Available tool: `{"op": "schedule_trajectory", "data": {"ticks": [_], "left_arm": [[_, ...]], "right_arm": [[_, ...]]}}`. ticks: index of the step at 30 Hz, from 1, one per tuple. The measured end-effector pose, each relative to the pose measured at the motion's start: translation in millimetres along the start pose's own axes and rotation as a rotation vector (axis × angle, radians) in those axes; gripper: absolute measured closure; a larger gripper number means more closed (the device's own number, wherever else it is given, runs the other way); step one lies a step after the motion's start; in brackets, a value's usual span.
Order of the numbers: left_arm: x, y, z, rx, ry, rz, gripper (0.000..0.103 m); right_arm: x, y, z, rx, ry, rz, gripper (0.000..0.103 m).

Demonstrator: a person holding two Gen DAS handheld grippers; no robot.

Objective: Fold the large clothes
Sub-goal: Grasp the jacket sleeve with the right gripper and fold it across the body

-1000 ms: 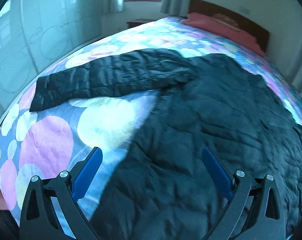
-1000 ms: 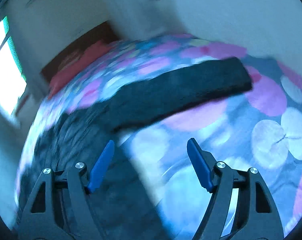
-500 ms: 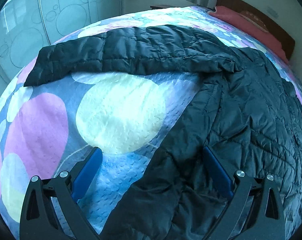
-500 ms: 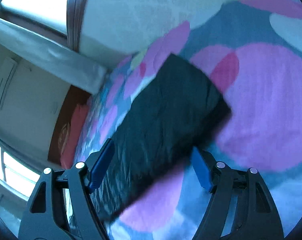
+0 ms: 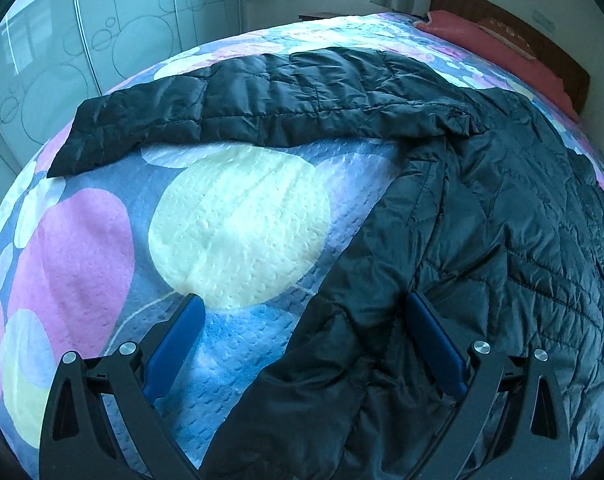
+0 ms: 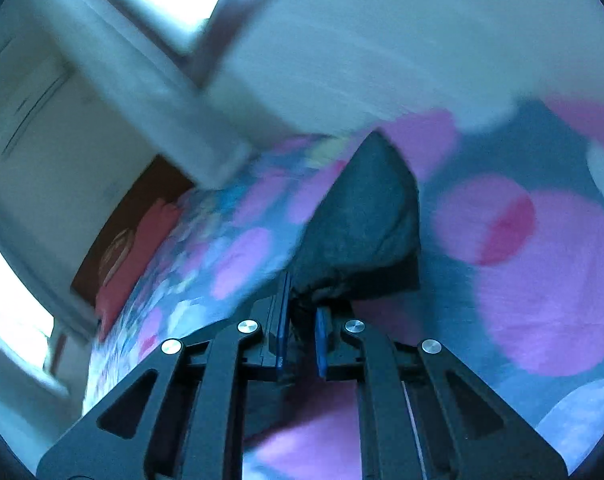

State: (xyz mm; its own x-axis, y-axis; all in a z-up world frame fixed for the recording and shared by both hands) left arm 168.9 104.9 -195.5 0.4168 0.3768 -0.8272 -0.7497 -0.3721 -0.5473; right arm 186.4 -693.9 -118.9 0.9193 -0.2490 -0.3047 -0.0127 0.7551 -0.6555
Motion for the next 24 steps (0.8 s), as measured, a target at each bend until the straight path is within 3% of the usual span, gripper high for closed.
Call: {"op": "schedule_trajectory", "data": {"ticks": [5,10,13,19,24], "left_arm": [[1.6,-1.1,0.1,-0.004,0.006,-0.001,0.004],[1.2,-0.2,0.5,-0.007,0.012,-0.005,0.004],[1.7,0.2,0.1,-0.011,0.017,-0.008,0.004],[3.0,0.8,0.4,-0.015,0.025,-0.014,0.004],[2.6,0.6,2.0,-0.017,0.028,-0.016,0.004]], "right_arm": [[9.0,34.8,121.4,-0.263,-0.137,0.081,0.093],[30.1,121.0,235.1,-0.488,-0.276,0.214,0.094],[40.6,180.3,282.0,-0.579,-0.340,0.303,0.094],[45.1,291.6,349.0,-0.710,-0.435,0.458,0.094],[41.9,368.9,369.6,-0.787,-0.465,0.594,0.094]]}}
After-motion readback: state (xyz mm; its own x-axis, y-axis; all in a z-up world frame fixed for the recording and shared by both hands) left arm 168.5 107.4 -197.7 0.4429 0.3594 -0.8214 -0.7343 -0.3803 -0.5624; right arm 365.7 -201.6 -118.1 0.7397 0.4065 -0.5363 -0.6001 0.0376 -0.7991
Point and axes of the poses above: each gripper's, at about its wrist camera, not at the fingertips, and x roughly the way its jaws point, z to its left, y to its underside, the point moved 8 cm from there along x, roughly the way its jaws point, and after that the axes turned 11 degrees about -y, right-handed, at the moved point
